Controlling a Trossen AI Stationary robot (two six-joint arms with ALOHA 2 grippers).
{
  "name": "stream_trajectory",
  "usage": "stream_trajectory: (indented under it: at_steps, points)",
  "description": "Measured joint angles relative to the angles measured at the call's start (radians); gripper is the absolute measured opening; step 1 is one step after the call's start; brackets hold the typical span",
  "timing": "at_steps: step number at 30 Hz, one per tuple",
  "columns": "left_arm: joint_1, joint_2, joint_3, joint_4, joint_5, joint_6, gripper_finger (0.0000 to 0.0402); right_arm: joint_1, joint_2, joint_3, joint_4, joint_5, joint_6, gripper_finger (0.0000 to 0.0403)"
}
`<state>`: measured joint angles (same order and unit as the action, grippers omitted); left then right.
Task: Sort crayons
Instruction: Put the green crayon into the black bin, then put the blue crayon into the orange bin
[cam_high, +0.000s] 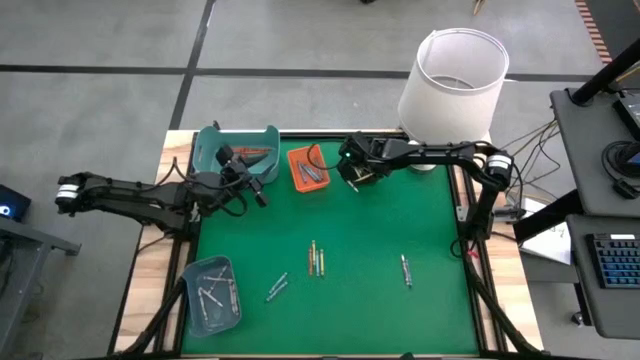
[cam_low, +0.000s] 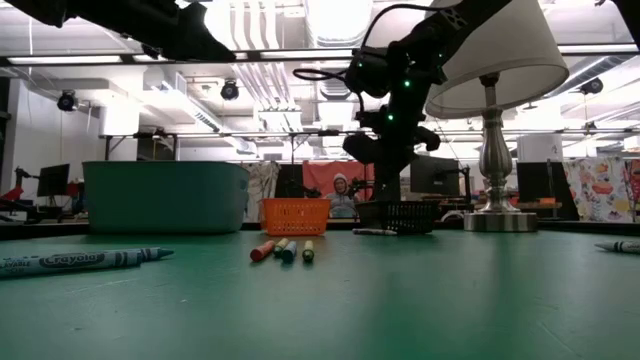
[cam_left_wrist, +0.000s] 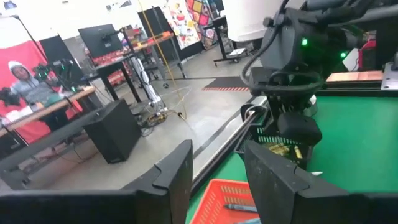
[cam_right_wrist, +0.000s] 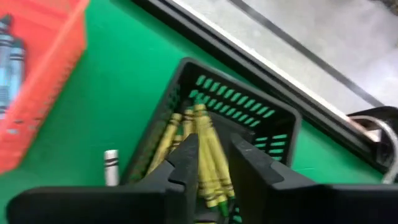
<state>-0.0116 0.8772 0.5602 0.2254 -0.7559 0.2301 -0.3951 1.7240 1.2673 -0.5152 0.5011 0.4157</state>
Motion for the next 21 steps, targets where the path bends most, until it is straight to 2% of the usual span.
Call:
stream_trajectory:
  at_steps: [7, 13, 17, 21]
  points:
    - [-0.001, 0.004, 0.0, -0.052, 0.027, -0.131, 0.0127, 0.003, -0.005, 0.046, -0.005, -0.006, -0.022, 0.0131]
    - [-0.001, 0.019, 0.0, -0.098, 0.133, -0.256, 0.0127, 0.048, -0.048, 0.088, -0.021, -0.054, -0.085, 0.0151]
    - [-0.002, 0.042, 0.0, -0.1, 0.253, -0.318, 0.0127, 0.112, -0.095, 0.088, -0.036, -0.138, -0.106, 0.0152]
    - [-0.012, 0.08, 0.0, -0.1, 0.324, -0.413, 0.0127, 0.198, -0.138, 0.088, -0.048, -0.269, -0.121, 0.0153]
